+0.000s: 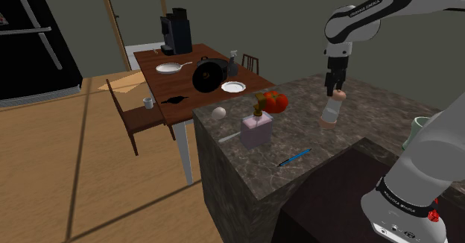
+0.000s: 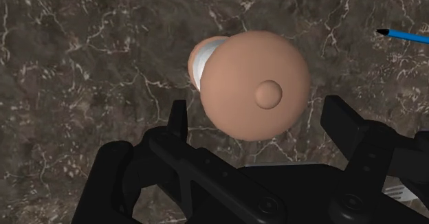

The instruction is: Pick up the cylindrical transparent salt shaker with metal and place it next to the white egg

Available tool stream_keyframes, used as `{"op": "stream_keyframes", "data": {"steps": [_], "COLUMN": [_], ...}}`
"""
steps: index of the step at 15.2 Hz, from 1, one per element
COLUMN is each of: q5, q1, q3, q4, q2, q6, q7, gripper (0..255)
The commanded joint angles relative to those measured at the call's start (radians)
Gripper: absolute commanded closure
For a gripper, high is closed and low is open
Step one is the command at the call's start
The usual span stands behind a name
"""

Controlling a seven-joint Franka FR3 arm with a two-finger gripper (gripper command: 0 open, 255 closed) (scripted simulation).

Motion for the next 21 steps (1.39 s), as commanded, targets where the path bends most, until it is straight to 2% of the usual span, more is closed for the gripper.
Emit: {"op": "stream_keyframes", "data": {"steps": [1,6,7,16,21], "q5": [0.000,0.000,0.000,0.000,-0.006], "q1": [0.000,0.000,0.000,0.000,0.000], "q3": [0.000,0.000,0.000,0.000,0.007], "q4": [-0.006,-0.006,-0.006,-0.006,0.036], "q2": [0.002,0.002,0.002,0.002,-0.028], "q6": [0.008,0.008,0.008,0.008,-0.062], "q7": [0.000,0.000,0.000,0.000,0.007], "gripper": [0,0,255,255,255]}}
